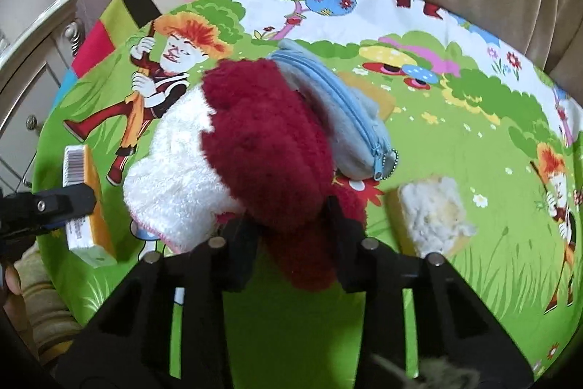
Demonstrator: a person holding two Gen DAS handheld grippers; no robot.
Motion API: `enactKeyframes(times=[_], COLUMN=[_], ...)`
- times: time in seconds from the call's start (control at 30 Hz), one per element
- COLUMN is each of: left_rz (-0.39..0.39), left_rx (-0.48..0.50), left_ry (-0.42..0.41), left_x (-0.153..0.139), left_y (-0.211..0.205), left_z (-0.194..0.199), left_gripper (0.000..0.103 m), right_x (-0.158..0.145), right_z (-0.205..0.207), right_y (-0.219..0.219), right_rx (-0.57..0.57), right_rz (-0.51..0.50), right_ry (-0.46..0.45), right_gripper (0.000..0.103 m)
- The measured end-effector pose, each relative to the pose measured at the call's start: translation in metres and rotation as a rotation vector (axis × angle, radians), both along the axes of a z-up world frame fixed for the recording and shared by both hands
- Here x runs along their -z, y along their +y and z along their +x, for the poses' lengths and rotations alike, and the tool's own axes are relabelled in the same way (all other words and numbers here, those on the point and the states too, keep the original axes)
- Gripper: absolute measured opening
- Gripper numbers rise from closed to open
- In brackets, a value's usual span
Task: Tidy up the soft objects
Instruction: 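Grasp the white-and-yellow tissue pack with the left tool while the right tool grasps the red knit toy, then carry the tissue pack and red knit toy into the white box and release both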
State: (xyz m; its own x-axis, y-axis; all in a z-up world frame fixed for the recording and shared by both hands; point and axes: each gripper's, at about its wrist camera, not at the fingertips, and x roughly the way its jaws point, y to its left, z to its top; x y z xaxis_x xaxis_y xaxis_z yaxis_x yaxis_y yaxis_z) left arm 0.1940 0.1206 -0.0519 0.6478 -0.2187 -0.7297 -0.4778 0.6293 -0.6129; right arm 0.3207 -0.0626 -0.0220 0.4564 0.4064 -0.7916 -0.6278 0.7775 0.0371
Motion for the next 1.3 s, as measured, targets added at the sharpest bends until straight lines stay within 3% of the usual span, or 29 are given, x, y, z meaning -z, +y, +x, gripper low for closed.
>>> enactKeyframes(times=[0.63,1.3], left_rz=[0.05,0.058], left_rx=[0.093,0.385], left_ry=[-0.078,-0.139], left_x=[-0.036,-0.072], left_y=[-0.045,-0.155], left_z=[-0.008,-0.02], left_gripper=[0.062,0.062], right_x=[-0.055,-0.087], right_z=[-0.065,-0.132], right_y=[-0.095,-0.21], right_rx=[0.159,0.374], right_rz=[0.147,0.124], right_ry=[-0.007,-0.044], right_gripper=[0.034,0.034])
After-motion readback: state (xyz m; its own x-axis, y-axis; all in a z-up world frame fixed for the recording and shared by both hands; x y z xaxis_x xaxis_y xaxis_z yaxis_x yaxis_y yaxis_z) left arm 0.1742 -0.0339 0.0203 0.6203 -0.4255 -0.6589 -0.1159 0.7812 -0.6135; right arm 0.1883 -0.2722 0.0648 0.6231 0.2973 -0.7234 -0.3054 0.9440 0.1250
